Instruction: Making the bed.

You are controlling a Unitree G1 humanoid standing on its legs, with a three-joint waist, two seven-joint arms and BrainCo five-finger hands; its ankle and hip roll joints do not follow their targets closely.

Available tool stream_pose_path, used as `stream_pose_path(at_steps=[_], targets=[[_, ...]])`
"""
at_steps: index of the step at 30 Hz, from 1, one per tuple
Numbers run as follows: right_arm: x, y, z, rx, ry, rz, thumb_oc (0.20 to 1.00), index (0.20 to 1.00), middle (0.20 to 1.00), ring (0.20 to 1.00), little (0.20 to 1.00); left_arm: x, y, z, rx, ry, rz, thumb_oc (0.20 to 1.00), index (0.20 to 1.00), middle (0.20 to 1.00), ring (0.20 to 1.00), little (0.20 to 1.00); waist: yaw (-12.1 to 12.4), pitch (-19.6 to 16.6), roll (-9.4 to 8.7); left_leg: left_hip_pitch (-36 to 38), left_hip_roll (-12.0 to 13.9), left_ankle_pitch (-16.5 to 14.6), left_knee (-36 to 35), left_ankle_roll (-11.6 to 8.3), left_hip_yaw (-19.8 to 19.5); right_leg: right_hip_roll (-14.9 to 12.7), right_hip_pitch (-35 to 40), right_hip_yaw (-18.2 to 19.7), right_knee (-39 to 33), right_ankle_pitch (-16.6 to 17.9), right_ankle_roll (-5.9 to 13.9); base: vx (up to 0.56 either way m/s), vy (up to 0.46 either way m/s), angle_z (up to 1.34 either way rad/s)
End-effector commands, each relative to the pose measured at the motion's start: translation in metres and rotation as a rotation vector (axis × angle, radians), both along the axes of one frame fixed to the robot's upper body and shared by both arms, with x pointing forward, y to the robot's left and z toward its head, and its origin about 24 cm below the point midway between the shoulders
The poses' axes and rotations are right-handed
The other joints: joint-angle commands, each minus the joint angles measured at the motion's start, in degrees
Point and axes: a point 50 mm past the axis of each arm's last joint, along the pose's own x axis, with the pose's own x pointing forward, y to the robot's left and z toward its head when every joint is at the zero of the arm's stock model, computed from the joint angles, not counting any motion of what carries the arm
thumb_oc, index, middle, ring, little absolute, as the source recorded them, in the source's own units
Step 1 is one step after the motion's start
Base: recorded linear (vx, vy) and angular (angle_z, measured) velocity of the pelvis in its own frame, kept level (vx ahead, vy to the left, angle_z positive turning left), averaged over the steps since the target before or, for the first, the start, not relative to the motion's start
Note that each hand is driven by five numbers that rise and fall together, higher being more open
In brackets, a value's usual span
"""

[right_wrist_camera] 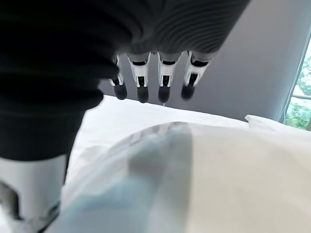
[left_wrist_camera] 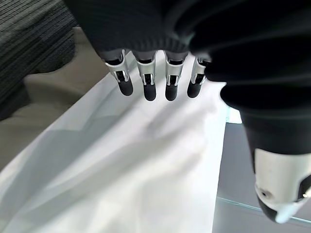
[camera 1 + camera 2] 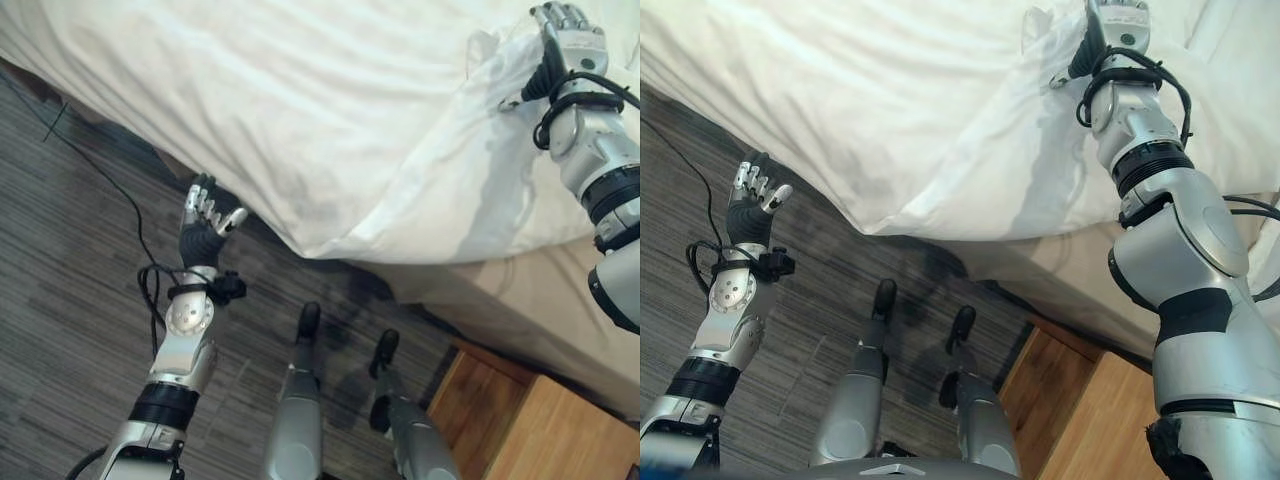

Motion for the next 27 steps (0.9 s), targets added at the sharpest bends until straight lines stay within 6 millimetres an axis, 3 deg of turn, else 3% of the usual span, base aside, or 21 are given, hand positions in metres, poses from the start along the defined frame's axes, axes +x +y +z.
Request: stream_pose_path(at_steps=[1, 5, 6, 8, 13, 18, 19, 21, 22, 24, 26, 27], targets=[[-0.013, -0.012, 0.045, -0.053, -0.121, -0.053, 1.000, 1.000, 1.000, 1.000, 1.000, 0.001, -0.011, 0.030, 0.040, -0.144, -0.079, 1.000, 1.000, 1.000, 1.000, 1.000, -1.23, -1.29, 2.46, 1.04, 0.49, -4.24, -0.15, -2.96, 1.89, -1.81, 1.57, 0.86, 0.74, -7.23, 4.44, -0.06, -0.057, -0.02], [-0.017, -0.019, 0.056, -0.001, -0.147, -0.066, 1.000, 1.000, 1.000, 1.000, 1.000, 0.008, -0.018, 0.035, 0.047, -0.157, -0.101, 1.000, 1.000, 1.000, 1.000, 1.000, -1.31, -0.04, 4.39, -2.46, 0.65, -3.58, -0.15, -3.65, 2.72, -2.04, -2.33, 0.90, 0.74, -6.63, 4.67, -0.11, -0.045, -0.04], [-0.018, -0.027, 0.053, 0.061, -0.142, -0.072, 0.200, 0.200, 0.200, 0.200, 0.200, 0.010, -0.020, 0.032, 0.028, -0.147, -0.097, 1.000, 1.000, 1.000, 1.000, 1.000, -1.23, 0.51, 5.00, -5.03, 0.72, -2.89, -0.15, -3.84, 3.19, -2.08, -5.09, 1.26, 0.74, -6.00, 4.89, -0.09, -0.047, -0.13], [-0.015, -0.032, 0.042, 0.092, -0.103, -0.088, 0.200, 0.200, 0.200, 0.200, 0.200, 0.011, -0.020, 0.028, 0.014, -0.132, -0.091, 1.000, 1.000, 1.000, 1.000, 1.000, -1.40, 0.68, 5.67, -6.97, 1.18, -2.50, -0.15, -3.90, 3.67, -1.87, -7.22, 1.88, 0.74, -5.87, 5.04, -0.10, -0.062, -0.15], [-0.007, -0.023, 0.020, 0.114, -0.043, -0.063, 0.200, 0.200, 0.200, 0.200, 0.200, 0.013, -0.019, 0.021, 0.000, -0.107, -0.084, 1.000, 1.000, 1.000, 1.000, 1.000, -2.46, 0.33, 5.88, -6.81, 1.66, -2.15, -0.15, -3.92, 4.40, -1.28, -7.88, 2.87, 0.74, -5.67, 4.88, -0.04, -0.054, -0.08], [0.005, 0.007, -0.045, 0.290, 0.037, 0.075, 0.200, 0.200, 0.200, 0.200, 0.200, 0.027, -0.019, 0.007, -0.054, -0.029, -0.036, 1.000, 1.000, 1.000, 1.000, 1.000, -6.03, -2.29, 5.96, 2.89, 1.73, -4.41, -0.15, -2.88, 6.53, -1.31, -0.05, 4.56, 0.74, -6.63, 4.15, -0.01, -0.007, -0.09], [0.005, 0.007, -0.045, 0.291, 0.036, 0.075, 0.200, 0.200, 0.200, 0.200, 0.200, 0.027, -0.019, 0.007, -0.053, -0.030, -0.037, 1.000, 1.000, 1.000, 1.000, 1.000, -5.99, -2.31, 5.88, 2.77, 1.70, -4.22, -0.15, -2.86, 6.55, -1.34, -0.18, 4.59, 0.74, -6.48, 4.14, 0.03, 0.031, -0.11], [0.004, 0.020, -0.067, 0.355, 0.053, 0.143, 0.200, 0.200, 0.200, 0.200, 0.200, 0.026, -0.020, -0.002, -0.068, 0.007, -0.024, 1.000, 1.000, 1.000, 1.000, 1.000, -7.40, -3.53, 6.02, 6.88, 1.53, -5.52, -0.15, -2.20, 7.40, -1.50, 3.39, 4.94, 0.74, -7.10, 3.91, 0.07, 0.068, -0.12], [-0.001, 0.033, -0.083, 0.410, 0.056, 0.219, 0.200, 0.200, 0.200, 0.200, 0.200, 0.025, -0.020, -0.008, -0.086, 0.032, -0.004, 1.000, 1.000, 1.000, 1.000, 1.000, -9.19, -4.90, 6.26, 10.68, 1.37, -6.62, -0.15, -1.49, 8.24, -1.68, 6.56, 5.38, 0.74, -7.46, 3.80, 0.07, 0.087, -0.18], [-0.001, 0.032, -0.084, 0.411, 0.057, 0.218, 0.200, 0.200, 0.200, 0.200, 0.200, 0.025, -0.020, -0.008, -0.085, 0.032, -0.005, 1.000, 1.000, 1.000, 1.000, 1.000, -9.14, -4.98, 6.18, 10.52, 1.34, -6.43, -0.15, -1.48, 8.25, -1.71, 6.40, 5.41, 0.74, -7.31, 3.79, 0.04, 0.057, -0.19], [-0.015, 0.049, -0.120, 0.474, 0.102, 0.312, 0.200, 0.200, 0.200, 0.200, 0.200, 0.023, -0.023, -0.016, -0.110, 0.067, 0.011, 1.000, 1.000, 1.000, 1.000, 1.000, -12.01, -7.15, 6.73, 14.83, 1.17, -7.90, -0.15, -0.46, 9.30, -2.14, 9.70, 6.10, 0.74, -7.78, 3.59, 0.06, 0.082, -0.19], [-0.016, 0.048, -0.121, 0.475, 0.105, 0.310, 0.200, 0.200, 0.200, 0.200, 0.200, 0.023, -0.024, -0.017, -0.109, 0.071, 0.010, 1.000, 1.000, 1.000, 1.000, 1.000, -11.90, -7.11, 6.65, 15.11, 1.16, -7.97, -0.15, -0.45, 9.32, -2.15, 9.97, 6.11, 0.74, -7.85, 3.61, 0.04, 0.069, -0.08]])
